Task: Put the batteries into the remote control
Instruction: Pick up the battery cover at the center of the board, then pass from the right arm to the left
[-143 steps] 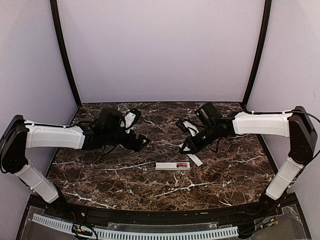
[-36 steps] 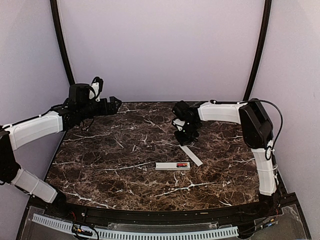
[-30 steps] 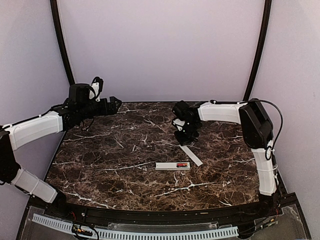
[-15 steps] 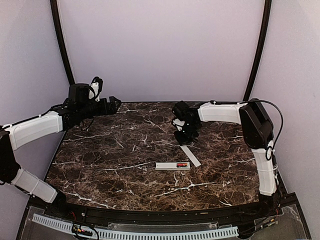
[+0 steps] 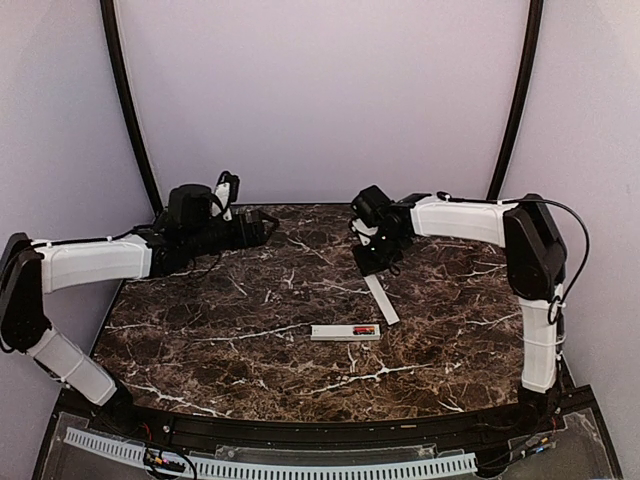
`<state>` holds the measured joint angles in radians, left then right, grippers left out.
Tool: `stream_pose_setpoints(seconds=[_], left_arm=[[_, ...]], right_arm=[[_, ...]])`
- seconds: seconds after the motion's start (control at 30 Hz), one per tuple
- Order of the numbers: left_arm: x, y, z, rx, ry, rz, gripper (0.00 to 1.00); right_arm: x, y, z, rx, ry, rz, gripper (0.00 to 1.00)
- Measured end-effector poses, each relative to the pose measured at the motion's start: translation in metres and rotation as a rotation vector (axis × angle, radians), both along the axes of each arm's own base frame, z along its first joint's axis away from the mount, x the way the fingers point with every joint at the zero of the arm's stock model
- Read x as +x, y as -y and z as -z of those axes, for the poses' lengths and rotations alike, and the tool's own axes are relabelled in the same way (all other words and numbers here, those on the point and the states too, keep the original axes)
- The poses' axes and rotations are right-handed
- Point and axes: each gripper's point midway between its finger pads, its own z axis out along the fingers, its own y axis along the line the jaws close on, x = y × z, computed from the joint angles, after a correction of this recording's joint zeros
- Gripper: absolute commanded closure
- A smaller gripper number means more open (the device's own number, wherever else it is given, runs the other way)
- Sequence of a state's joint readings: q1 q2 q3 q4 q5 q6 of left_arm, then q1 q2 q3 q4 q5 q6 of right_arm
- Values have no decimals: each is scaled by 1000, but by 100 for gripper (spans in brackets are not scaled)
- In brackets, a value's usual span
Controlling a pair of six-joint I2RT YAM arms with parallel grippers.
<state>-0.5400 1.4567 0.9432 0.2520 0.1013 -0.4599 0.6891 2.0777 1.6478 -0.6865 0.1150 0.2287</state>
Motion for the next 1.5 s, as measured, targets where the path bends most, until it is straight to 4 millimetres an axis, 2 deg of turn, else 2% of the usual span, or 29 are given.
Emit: stream_pose_setpoints(seconds=[0.1,0.2,0.3,0.37,0.43,0.6,0.77,0.9,1.07,1.2,1.33,1.5], left_arm=[[-12,47,30,-55,-72,87,3],[-22,83,60,-112,-138,156,1],[-30,113,86,-169,-199,197,1],[-31,128,94,-198,-228,217,1],[-30,143,98,-230,-253,235,1],[-31,169,95,-283,-281,283,1],[-37,194,71,-320,-257,358,1],[-39,206,56,-354,-252,395,7],[-40,214,61,-351,-282,411,21],[-40,214,65,-342,-305,407,36],[-41,214,68,-337,-320,406,57],[-41,215,67,-340,-325,409,75]], right_arm=[[2,0,-4,8,10,6,100],[3,1,-11,16,22,15,100],[5,2,-23,36,41,24,100],[6,3,-35,53,61,29,100],[7,3,-55,84,93,35,100],[8,2,-88,152,144,49,100],[7,-2,-109,210,173,60,100],[4,-9,-114,243,173,58,100],[-5,-20,-115,259,161,39,100],[-11,-27,-119,271,160,24,100],[-16,-31,-130,291,174,12,100],[-19,-35,-136,305,181,2,100]])
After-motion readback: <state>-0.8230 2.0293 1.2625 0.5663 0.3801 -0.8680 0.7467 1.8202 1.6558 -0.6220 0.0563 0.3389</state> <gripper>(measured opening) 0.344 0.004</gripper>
